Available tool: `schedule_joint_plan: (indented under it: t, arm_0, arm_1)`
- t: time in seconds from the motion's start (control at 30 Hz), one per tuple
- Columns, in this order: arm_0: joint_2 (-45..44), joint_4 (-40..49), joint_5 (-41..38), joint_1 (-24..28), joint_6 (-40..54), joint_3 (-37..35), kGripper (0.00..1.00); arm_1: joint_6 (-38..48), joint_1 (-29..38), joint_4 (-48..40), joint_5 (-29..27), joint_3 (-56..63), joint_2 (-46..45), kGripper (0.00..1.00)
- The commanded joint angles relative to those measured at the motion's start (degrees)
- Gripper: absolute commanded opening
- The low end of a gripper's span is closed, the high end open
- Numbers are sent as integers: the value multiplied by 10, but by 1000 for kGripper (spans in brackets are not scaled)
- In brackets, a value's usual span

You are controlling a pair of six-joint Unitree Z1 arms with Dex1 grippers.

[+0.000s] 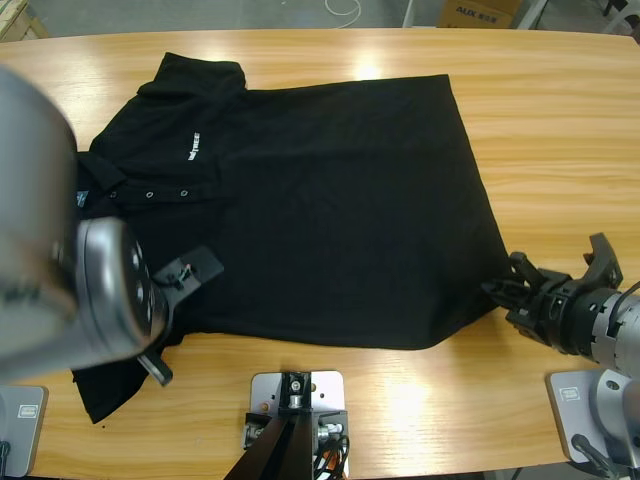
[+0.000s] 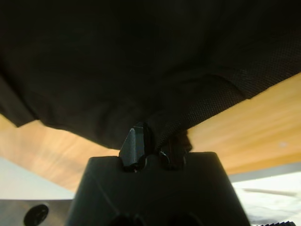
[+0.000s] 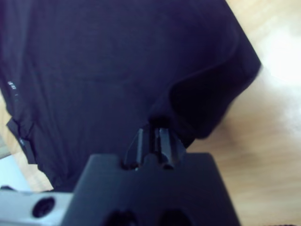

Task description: Fold clothes

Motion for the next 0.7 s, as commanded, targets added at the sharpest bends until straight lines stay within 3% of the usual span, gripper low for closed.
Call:
schedule_joint_plan:
  t: [0.03, 0.3, 0.53, 0.7]
  arm_0:
    - [26, 32, 65, 82, 79, -19, 0]
    - [45, 42, 107, 121, 154, -61, 0]
    - [78, 48, 149, 138, 220, -129, 0]
    - [104, 52, 177, 158, 271, -181, 0]
  arm_1:
    - [-155, -32, -57, -21, 6, -5, 0]
    - [-365, -173, -141, 63, -11, 38, 0]
    - [-450, -285, -139, 145, -72, 77, 0]
    - [-470, -333, -120, 172, -87, 96, 0]
